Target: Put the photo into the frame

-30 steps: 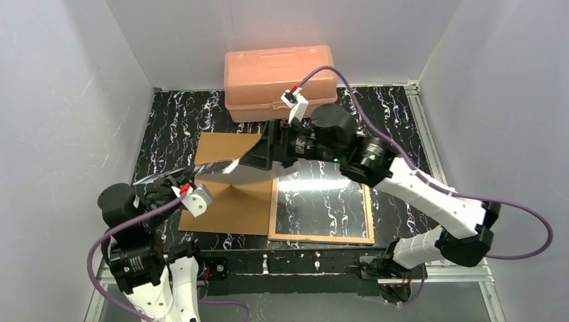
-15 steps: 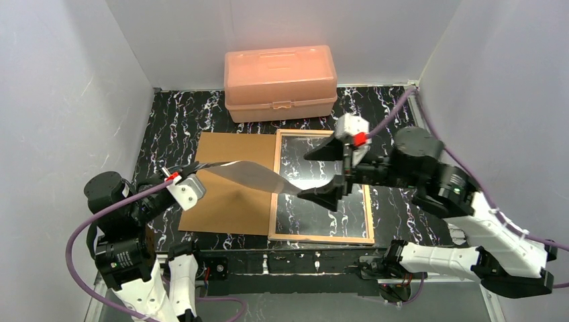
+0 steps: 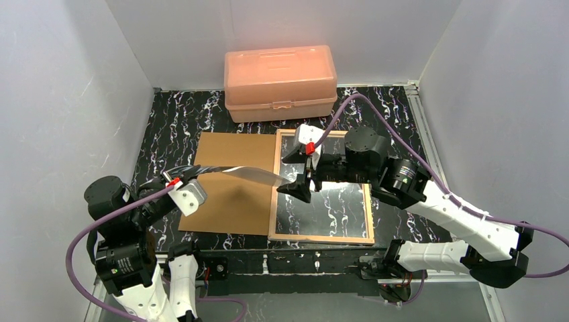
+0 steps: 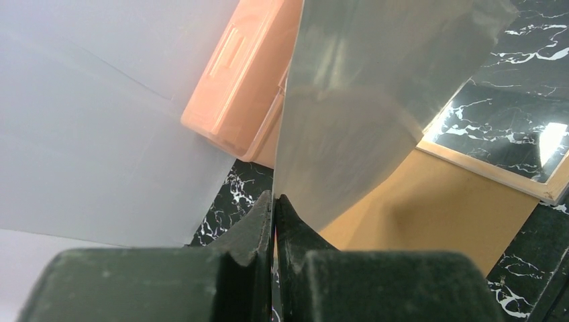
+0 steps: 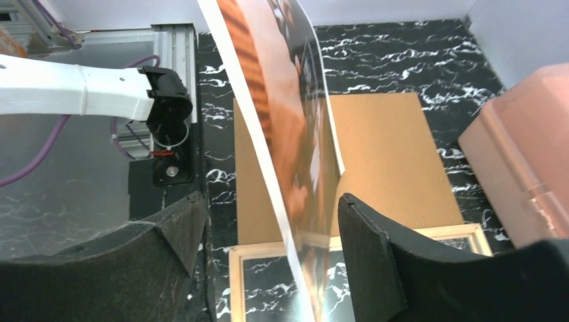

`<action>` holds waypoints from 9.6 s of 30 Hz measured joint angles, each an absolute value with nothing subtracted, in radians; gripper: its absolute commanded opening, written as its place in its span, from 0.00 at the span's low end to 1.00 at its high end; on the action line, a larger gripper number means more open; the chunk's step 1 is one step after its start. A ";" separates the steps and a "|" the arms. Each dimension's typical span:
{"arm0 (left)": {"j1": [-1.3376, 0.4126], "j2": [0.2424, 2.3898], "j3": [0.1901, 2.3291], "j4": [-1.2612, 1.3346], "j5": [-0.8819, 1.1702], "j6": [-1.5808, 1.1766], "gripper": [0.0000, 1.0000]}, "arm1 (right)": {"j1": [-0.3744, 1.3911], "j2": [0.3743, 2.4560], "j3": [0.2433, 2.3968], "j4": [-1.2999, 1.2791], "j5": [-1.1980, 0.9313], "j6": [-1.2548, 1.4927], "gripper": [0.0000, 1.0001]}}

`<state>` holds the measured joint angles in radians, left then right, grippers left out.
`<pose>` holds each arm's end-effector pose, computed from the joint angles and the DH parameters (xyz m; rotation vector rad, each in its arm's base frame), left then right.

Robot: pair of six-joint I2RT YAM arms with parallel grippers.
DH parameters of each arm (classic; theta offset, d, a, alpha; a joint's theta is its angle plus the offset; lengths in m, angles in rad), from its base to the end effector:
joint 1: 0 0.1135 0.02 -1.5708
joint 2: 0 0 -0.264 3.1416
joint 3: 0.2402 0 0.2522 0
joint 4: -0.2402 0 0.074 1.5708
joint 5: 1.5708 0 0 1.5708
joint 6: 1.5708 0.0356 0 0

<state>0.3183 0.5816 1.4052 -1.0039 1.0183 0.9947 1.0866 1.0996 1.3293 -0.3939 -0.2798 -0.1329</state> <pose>0.0219 -0.0247 0.4624 1.1646 1.1914 0.1011 0.0992 0.2097 0.4452 -1.2141 1.3605 0.9312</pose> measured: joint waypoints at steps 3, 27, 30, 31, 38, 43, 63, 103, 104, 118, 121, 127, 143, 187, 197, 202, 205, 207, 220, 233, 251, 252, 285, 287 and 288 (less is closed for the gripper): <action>0.318 0.581 1.405 -1.003 1.018 0.998 0.00 | 1.087 1.100 1.327 -0.357 -0.279 -0.155 0.75; 0.318 0.585 1.354 -0.854 1.000 0.927 0.44 | 1.113 1.208 1.296 -0.249 -0.296 -0.114 0.01; 0.318 0.598 1.312 -0.760 0.935 0.866 0.97 | 1.114 1.241 1.326 -0.265 -0.262 -0.053 0.01; 0.318 0.612 1.308 -0.735 0.908 0.839 0.98 | 1.114 1.259 1.346 -0.276 -0.245 -0.029 0.01; 0.318 0.706 1.308 -0.629 0.772 0.677 0.98 | 1.100 1.321 1.464 -0.357 -0.140 0.147 0.01; 0.318 0.705 1.304 -0.602 0.723 0.624 0.98 | 0.943 1.315 1.468 -0.427 -0.137 0.281 0.01; 0.318 0.712 1.283 -0.734 0.717 0.637 0.98 | 0.361 1.249 1.222 -0.738 -0.278 0.316 0.01; 0.318 0.683 1.236 -0.820 0.726 0.702 0.99 | 0.359 1.404 1.222 -0.749 -0.225 0.197 0.14; 0.318 0.683 1.234 -0.819 0.726 0.702 0.98 | 0.359 1.403 1.214 -0.738 -0.219 0.199 0.15; 0.318 0.677 1.220 -0.831 0.725 0.703 0.98 | 0.359 1.403 1.187 -0.715 -0.148 0.197 0.79; 0.318 0.684 1.221 -0.859 0.725 0.707 0.98 | 0.359 1.403 1.187 -0.715 -0.112 0.196 0.97; 0.318 0.702 1.221 -0.899 0.717 0.719 0.98 | 0.359 1.400 1.187 -0.715 0.019 0.191 0.99; 0.318 0.831 1.220 -0.961 0.625 0.672 0.95 | 0.537 1.370 1.210 -0.710 0.175 0.372 0.99; 0.418 1.147 1.147 -0.964 0.373 0.624 0.90 | 1.040 2.065 1.509 -0.426 0.286 0.685 0.99; 0.418 1.274 1.019 -0.790 0.294 0.625 0.56 | 1.036 2.046 1.481 -0.396 0.233 0.773 0.99; 0.418 1.440 1.007 -0.683 0.224 0.607 0.51 | 1.035 2.046 1.481 -0.391 0.236 0.836 0.99; 0.418 1.512 1.011 -0.642 0.202 0.581 0.46 | 1.036 2.046 1.481 -0.392 0.247 0.869 0.99; 0.415 1.559 1.023 -0.624 0.188 0.556 0.41 | 1.036 2.046 1.481 -0.393 0.252 0.891 0.99; 0.325 1.721 1.064 -0.543 0.141 0.451 0.24 | 1.061 2.068 1.517 -0.410 0.263 0.979 0.99; 0.296 1.752 1.083 -0.527 0.144 0.431 0.00 | 1.065 2.068 1.517 -0.407 0.251 1.034 0.99; 0.229 1.742 1.074 -0.530 0.133 0.513 0.00 | 1.063 1.976 1.415 -0.342 0.173 1.120 0.99; 0.229 1.741 1.073 -0.530 0.138 0.517 0.00 | 1.063 1.967 1.411 -0.342 0.173 1.122 0.99; -0.010 1.722 1.054 -0.631 0.180 0.523 0.00 | 0.997 1.580 1.060 -0.286 0.246 1.192 0.99; -0.028 1.722 1.054 -0.642 0.196 0.524 0.00 | 0.981 1.554 1.024 -0.277 0.248 1.198 0.99; -0.035 1.722 1.053 -0.649 0.205 0.524 0.00 | 0.973 1.543 1.006 -0.272 0.248 1.201 0.99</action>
<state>-0.0353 1.7218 1.0534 -0.6487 0.2047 0.5236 0.9730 1.5433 1.0061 -0.2718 0.2478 1.2011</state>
